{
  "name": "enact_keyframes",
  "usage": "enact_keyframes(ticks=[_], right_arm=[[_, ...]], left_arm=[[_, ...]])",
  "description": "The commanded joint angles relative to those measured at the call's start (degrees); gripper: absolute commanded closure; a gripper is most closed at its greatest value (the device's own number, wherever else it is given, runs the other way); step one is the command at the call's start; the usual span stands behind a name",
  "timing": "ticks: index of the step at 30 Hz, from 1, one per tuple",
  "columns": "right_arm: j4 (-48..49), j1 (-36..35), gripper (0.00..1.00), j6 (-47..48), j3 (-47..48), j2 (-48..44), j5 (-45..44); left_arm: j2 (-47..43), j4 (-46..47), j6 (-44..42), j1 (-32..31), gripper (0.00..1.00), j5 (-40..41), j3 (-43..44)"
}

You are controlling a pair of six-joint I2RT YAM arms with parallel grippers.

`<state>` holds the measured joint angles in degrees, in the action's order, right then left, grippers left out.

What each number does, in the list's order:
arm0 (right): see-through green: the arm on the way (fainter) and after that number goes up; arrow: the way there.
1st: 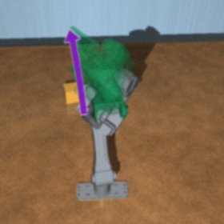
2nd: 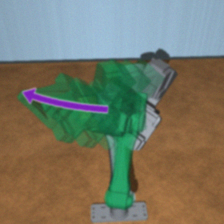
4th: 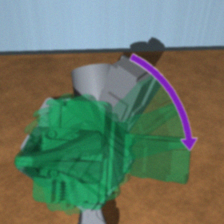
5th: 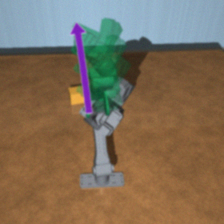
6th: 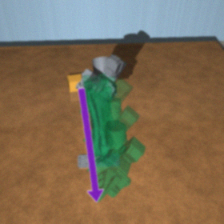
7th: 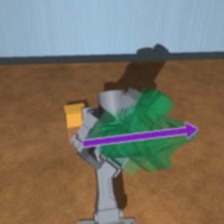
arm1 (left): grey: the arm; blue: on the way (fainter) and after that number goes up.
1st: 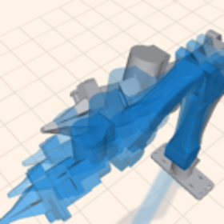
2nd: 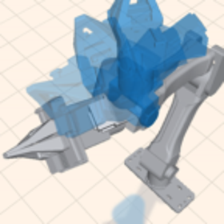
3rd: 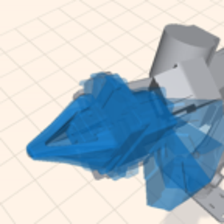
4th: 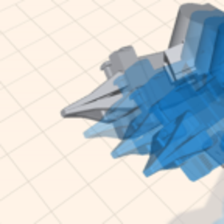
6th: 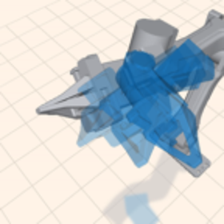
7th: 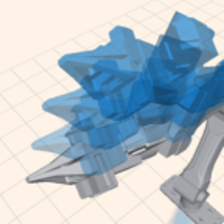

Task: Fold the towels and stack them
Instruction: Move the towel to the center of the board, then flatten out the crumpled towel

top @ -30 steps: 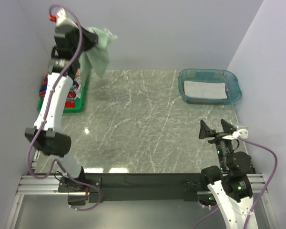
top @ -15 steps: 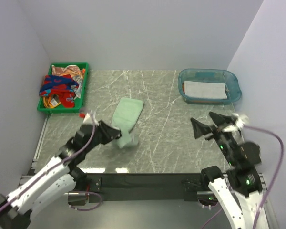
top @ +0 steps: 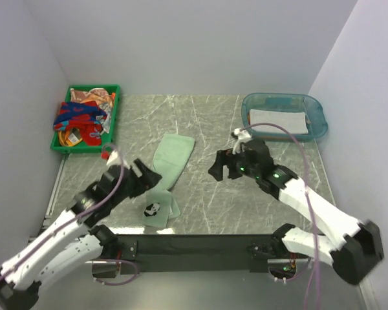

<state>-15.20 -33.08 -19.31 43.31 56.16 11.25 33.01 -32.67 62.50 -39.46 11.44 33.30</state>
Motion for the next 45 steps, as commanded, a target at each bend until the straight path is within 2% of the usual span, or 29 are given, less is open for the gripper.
enact_keyframes(ticks=[1,2,5,7,8,10,12,17,19,23,28,34,39,42,45], right_arm=[[2.9,-1.2,0.05,-2.7,3.8,8.2,-3.5],[4.1,-1.4,0.06,-2.8,3.5,9.1,-3.7],[8.1,-2.3,0.12,-4.1,1.0,9.8,-4.0],[10.3,-2.3,0.2,-5.2,-1.8,9.1,-4.4],[11.7,-2.3,0.24,-5.3,-2.6,9.1,-4.4],[12.6,-2.5,0.25,-5.3,-4.3,9.2,-4.4],[13.4,-2.5,0.27,-4.9,-5.8,9.2,-4.4],[15.1,-2.6,0.29,-3.5,-8.7,7.8,-5.2],[16.5,-2.7,0.29,-2.9,-9.4,7.3,-5.5],[17.6,-2.7,0.29,-2.3,-10.3,7.1,-5.2],[19.4,-2.8,0.29,-2.2,-11.4,7.1,-4.7],[21.3,-2.7,0.28,-2.2,-12.5,7.6,-4.4],[22.0,-2.6,0.17,-2.6,-13.9,7.0,-4.5],[22.1,-2.7,0.17,-2.7,-14.3,6.2,-4.7],[22.5,-2.6,0.17,-2.7,-14.9,5.3,-5.0]], left_arm=[[10.3,0.1,-11.2,0.2,0.19,3.8,10.3],[15.4,0.1,-12.4,0.7,0.17,3.8,12.3],[23.1,2.4,-17.3,4.6,0.16,-0.2,16.9],[27.1,7.6,-20.0,11.2,0.2,-5.9,18.1],[31.8,9.0,-20.4,13.5,0.21,-7.6,18.8],[37.3,13.1,-21.5,18.3,0.22,-9.4,22.2],[46.1,16.4,-23.3,20.6,0.22,-9.7,25.6],[67.9,15.0,-28.2,21.4,0.24,-8.7,43.0],[73.3,13.2,-30.1,21.4,0.27,-7.5,50.4],[84.4,8.9,-32.1,21.4,0.32,-5.8,59.4],[90.3,5.7,-34.0,20.8,0.34,-2.8,65.7],[92.9,4.5,-36.0,18.7,0.32,-0.4,65.7],[93.8,4.6,-36.3,18.3,0.32,1.1,64.3],[94.9,4.4,-36.6,17.8,0.35,2.0,64.0],[96.4,3.9,-37.2,17.0,0.45,3.3,64.1]])
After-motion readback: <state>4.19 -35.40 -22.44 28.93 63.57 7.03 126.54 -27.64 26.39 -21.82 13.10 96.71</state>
